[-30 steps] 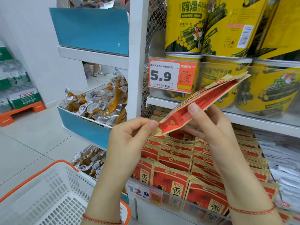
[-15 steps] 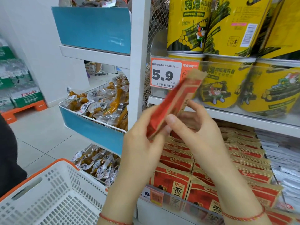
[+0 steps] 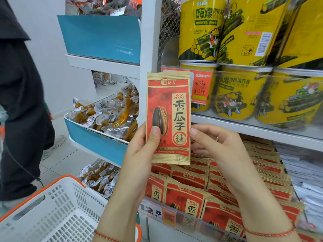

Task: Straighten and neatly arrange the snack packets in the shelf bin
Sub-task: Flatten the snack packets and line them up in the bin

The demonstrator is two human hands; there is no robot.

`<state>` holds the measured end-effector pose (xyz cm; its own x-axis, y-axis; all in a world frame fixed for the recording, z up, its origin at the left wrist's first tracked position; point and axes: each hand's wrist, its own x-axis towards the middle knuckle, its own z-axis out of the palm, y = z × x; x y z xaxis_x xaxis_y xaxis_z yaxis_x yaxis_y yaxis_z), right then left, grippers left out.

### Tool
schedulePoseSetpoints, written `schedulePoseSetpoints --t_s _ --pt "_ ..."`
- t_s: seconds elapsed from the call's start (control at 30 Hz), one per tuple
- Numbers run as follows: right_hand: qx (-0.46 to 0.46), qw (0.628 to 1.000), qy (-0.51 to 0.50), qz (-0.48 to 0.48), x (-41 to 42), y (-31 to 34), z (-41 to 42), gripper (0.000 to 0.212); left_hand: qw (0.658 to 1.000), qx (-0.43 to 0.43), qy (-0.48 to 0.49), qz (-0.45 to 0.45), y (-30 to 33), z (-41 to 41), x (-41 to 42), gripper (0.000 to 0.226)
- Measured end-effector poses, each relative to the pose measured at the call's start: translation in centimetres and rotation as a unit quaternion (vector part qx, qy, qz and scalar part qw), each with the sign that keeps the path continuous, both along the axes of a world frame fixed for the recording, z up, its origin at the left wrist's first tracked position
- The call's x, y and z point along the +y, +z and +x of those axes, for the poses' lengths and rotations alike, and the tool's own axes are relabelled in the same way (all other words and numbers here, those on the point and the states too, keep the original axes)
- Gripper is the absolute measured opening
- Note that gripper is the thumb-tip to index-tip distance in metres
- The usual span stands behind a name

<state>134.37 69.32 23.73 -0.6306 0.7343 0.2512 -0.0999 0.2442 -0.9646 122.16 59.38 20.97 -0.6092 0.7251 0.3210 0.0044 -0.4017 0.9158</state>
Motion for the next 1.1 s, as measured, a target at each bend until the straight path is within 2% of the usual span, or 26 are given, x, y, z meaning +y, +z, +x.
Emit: schedulePoseSetpoints --t_s 0.37,0.5,0.6,0.67,0.8,0.87,1.0,1.1 --pt "0.013 0.998 -0.025 0.047 -0.1 0.2 1.0 0.007 0.999 -0.026 -0.047 -0.008 0.0 0.7 0.3 0.037" --pt "0.004 0.997 -0.019 0.071 -0.1 0.0 1.0 0.008 1.000 -0.018 -0.024 -0.001 -0.2 0.6 0.5 0.032" --pt "-0.014 0.995 -0.015 0.103 0.4 -0.2 1.1 0.018 0.999 0.030 0.018 -0.002 -0.5 -0.1 0.4 0.027" --pt "-0.018 0.992 -0.009 0.122 0.6 -0.3 1.3 0.025 0.992 0.102 0.070 0.001 -0.8 -0.4 0.3 0.027" --pt "-0.015 0.988 -0.003 0.156 0.7 -0.2 1.4 0.029 0.951 0.249 0.185 0.017 -1.3 -0.2 0.2 0.045" --pt "-0.017 0.984 -0.005 0.175 0.6 -0.1 1.5 0.028 0.932 0.287 0.220 0.019 -1.5 -0.1 0.3 0.052" --pt "-0.038 0.969 -0.036 0.242 0.6 0.3 2.0 0.029 0.936 0.290 0.193 0.041 -1.4 -0.2 0.6 0.047" --pt "-0.093 0.930 -0.055 0.351 0.7 1.2 2.4 0.029 0.938 0.303 0.166 0.036 -1.0 0.1 0.8 0.040"
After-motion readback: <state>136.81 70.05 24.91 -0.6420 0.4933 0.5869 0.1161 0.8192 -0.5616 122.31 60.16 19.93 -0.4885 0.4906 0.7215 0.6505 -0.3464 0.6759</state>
